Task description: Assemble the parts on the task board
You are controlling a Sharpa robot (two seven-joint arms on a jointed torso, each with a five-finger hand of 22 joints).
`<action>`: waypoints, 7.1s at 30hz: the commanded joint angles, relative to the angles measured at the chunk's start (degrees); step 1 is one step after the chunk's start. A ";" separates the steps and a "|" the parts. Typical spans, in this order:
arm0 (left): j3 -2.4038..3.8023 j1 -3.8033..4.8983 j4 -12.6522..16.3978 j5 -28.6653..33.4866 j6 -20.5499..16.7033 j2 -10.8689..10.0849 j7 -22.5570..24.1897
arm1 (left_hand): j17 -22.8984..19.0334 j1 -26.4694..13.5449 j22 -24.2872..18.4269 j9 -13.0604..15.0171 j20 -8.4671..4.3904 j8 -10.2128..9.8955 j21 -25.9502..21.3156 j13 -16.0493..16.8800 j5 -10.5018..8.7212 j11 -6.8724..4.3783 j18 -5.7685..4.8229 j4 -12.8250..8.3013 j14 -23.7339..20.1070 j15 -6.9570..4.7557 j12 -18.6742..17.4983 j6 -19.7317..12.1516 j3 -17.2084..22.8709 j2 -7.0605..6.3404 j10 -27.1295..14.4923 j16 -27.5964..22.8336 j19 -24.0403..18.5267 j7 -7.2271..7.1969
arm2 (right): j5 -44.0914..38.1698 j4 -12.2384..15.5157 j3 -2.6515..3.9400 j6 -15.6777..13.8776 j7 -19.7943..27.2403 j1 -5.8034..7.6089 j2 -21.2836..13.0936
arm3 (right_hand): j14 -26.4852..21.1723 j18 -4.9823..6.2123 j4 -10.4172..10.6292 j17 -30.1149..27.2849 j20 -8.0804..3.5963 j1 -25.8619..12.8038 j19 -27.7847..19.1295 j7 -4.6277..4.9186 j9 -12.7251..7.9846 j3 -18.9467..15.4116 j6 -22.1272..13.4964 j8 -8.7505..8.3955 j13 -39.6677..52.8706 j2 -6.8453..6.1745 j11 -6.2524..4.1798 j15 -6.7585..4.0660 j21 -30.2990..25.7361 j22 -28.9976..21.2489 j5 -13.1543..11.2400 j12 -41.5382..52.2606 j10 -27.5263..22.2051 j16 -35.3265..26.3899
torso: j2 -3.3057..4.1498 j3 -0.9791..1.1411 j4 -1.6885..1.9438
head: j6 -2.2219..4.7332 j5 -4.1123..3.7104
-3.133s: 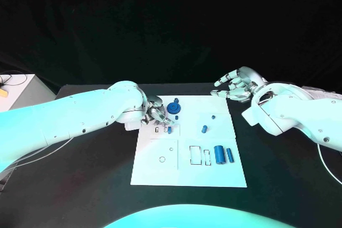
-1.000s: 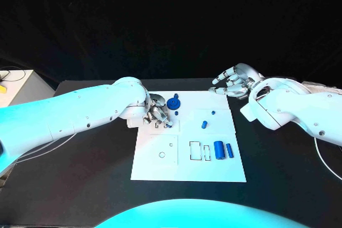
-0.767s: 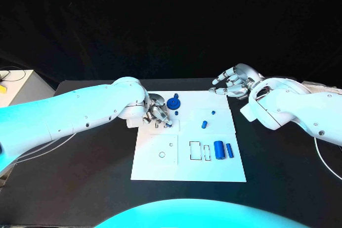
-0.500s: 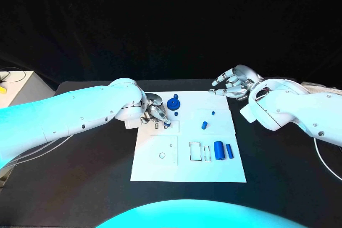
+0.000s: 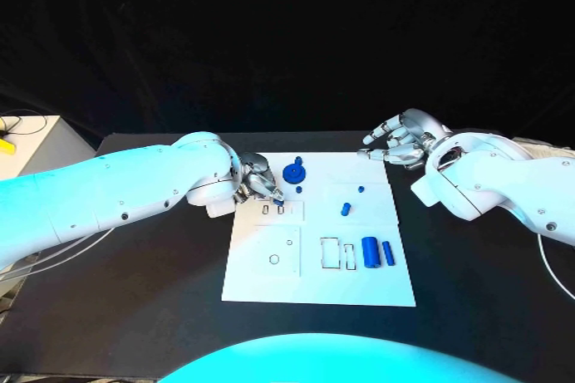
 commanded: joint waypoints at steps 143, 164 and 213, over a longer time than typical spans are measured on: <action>-2.25 -1.04 -2.42 -5.90 2.87 2.75 -0.27 | 15.09 -5.96 2.01 2.78 -0.83 0.61 1.10 5.22 2.83 -1.17 -0.83 -11.55 5.95 -1.23 3.78 5.37 11.54 3.90 4.71 0.18 1.89 -3.25 | -1.05 -0.74 -0.01 1.13 -0.08 -0.66 0.01 | 4.92 1.14 -0.07 11.11 0.26 -0.79 1.48 -0.01 -0.10 -0.10 -0.60 0.45 5.34 -0.14 0.02 0.03 -0.42 9.25 0.56 -0.30 -0.49 -0.25 | 0.10 0.03 -0.19 | -1.26 0.31; -1.19 -0.51 -2.08 -5.67 2.78 2.66 -0.08 | 15.09 -6.36 2.17 2.68 -0.93 0.52 1.18 5.21 2.96 -1.33 -0.86 -11.98 5.95 -1.35 3.72 5.66 11.94 4.38 4.82 0.18 2.02 -3.43 | -1.28 -0.88 -0.01 1.20 -0.05 -0.72 0.06 | 4.93 1.14 -0.09 11.11 0.25 -0.74 1.48 -0.01 -0.10 -0.08 -0.61 0.46 5.35 -0.15 0.02 0.02 -0.42 9.26 0.59 -0.29 -0.48 -0.25 | 0.07 0.01 -0.17 | -1.26 0.32; -1.67 1.95 -9.14 -2.26 14.09 7.49 -1.16 | 15.09 -6.65 2.38 2.53 -1.05 0.32 1.27 5.07 4.06 -1.37 -0.92 -12.91 5.95 -1.42 3.51 5.91 12.31 4.43 4.83 0.18 2.13 -3.42 | -1.29 -1.15 -0.01 1.32 -0.03 -1.13 0.28 | 4.92 1.14 -0.09 11.09 0.24 -0.62 1.49 0.00 -0.13 -0.01 -0.69 0.52 5.32 -0.17 0.01 0.01 -0.47 9.25 0.74 -0.28 -0.49 -0.27 | 0.07 -0.03 -0.12 | -1.26 0.39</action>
